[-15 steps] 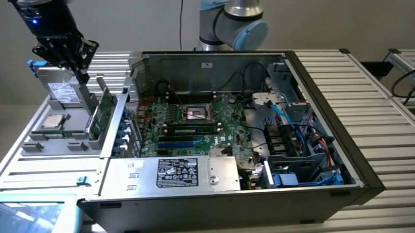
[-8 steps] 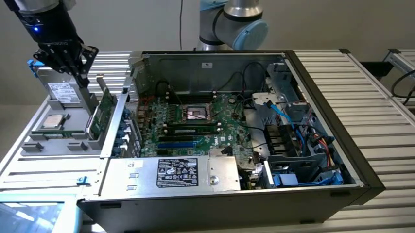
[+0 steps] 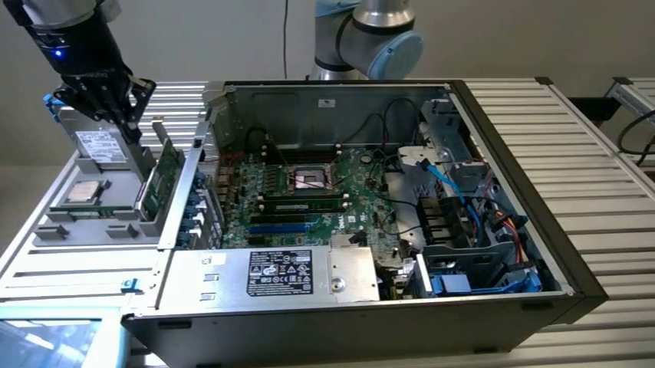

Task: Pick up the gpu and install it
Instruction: 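Reach for the gpu, then pick up the gpu and move the gpu toward the slot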

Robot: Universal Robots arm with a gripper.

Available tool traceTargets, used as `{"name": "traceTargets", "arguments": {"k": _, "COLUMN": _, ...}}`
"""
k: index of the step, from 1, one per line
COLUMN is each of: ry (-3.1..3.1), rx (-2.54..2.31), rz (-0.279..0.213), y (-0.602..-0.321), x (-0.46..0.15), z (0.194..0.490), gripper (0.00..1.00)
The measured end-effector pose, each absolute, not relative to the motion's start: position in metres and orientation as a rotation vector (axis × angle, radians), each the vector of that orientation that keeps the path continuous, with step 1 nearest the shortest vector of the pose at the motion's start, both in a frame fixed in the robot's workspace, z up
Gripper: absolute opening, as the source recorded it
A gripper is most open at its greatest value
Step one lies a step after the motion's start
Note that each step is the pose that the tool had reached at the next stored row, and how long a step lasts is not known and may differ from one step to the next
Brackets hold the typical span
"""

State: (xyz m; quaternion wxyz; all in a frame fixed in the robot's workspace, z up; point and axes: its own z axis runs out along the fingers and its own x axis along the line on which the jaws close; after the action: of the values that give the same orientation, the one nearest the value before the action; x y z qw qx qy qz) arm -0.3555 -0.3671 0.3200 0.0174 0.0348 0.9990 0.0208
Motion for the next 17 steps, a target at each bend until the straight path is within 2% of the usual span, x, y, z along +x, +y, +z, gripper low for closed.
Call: {"name": "traceTargets", "arguments": {"k": 17, "ry": 3.105, "rx": 0.108, "rz": 0.065, "y": -0.3698, "x": -0.3558, "z": 0.3185, "gripper": 0.12}}
